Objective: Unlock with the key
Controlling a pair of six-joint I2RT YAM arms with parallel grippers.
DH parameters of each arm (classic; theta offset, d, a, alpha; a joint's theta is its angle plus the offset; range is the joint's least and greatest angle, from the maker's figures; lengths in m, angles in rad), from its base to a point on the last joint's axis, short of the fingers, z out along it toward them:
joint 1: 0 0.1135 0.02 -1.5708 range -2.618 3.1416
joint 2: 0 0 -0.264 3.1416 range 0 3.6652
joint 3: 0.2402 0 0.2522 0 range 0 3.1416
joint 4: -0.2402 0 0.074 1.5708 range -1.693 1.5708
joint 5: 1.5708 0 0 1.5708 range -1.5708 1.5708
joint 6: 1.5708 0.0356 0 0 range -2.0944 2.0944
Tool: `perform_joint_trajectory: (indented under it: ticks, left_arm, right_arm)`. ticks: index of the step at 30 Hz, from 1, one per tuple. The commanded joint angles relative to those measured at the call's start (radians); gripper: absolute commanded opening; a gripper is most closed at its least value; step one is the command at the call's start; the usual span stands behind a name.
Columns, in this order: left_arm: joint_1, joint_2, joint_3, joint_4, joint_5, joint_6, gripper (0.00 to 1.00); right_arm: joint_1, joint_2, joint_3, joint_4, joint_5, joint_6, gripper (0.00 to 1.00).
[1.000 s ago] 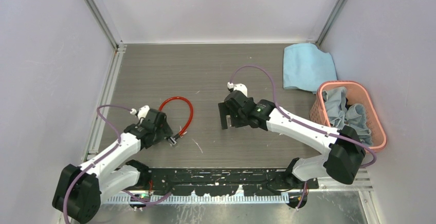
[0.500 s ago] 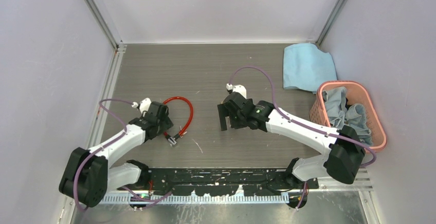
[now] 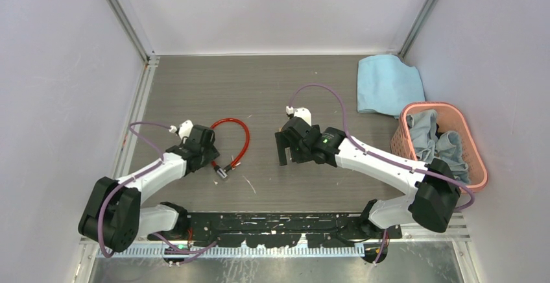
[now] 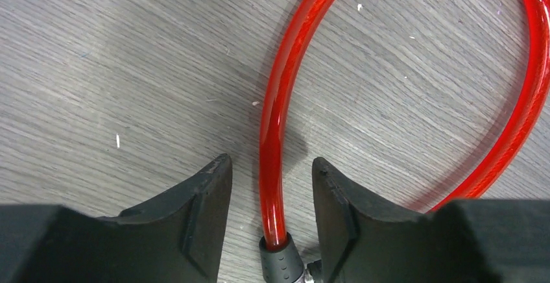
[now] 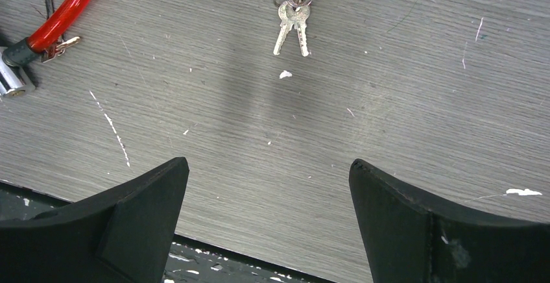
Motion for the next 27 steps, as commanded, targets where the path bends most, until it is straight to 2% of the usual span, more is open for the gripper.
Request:
perform_joint_trajectory:
  ticks: [1, 3, 8, 12, 19, 27]
  left_arm:
    - [0.0, 0.004, -0.02, -0.093, -0.021, -0.024, 0.5]
    - [0.0, 0.024, -0.012, -0.103, -0.017, -0.026, 0.49]
    - [-0.012, 0.062, -0.009, -0.079, 0.015, -0.029, 0.36]
    - [-0.03, 0.109, 0.021, -0.086, 0.01, -0.028, 0.34]
    - [-0.042, 0.144, 0.065, -0.115, -0.013, -0.006, 0.01]
    - [-0.043, 0.01, 0.107, -0.182, -0.086, 0.044, 0.0]
  right_arm:
    - [0.007, -0.018, 0.011, 0.007, 0.027, 0.009, 0.99]
    - [0.007, -0.024, 0.008, 0.005, 0.029, 0.01, 0.99]
    - [0.009, -0.037, 0.001, 0.004, 0.035, 0.014, 0.99]
    - [0.009, -0.042, -0.01, 0.003, 0.04, 0.014, 0.99]
    - [0.009, -0.035, -0.01, 0.003, 0.044, 0.011, 0.99]
    - [0.009, -0.048, -0.015, 0.003, 0.053, 0.011, 0.99]
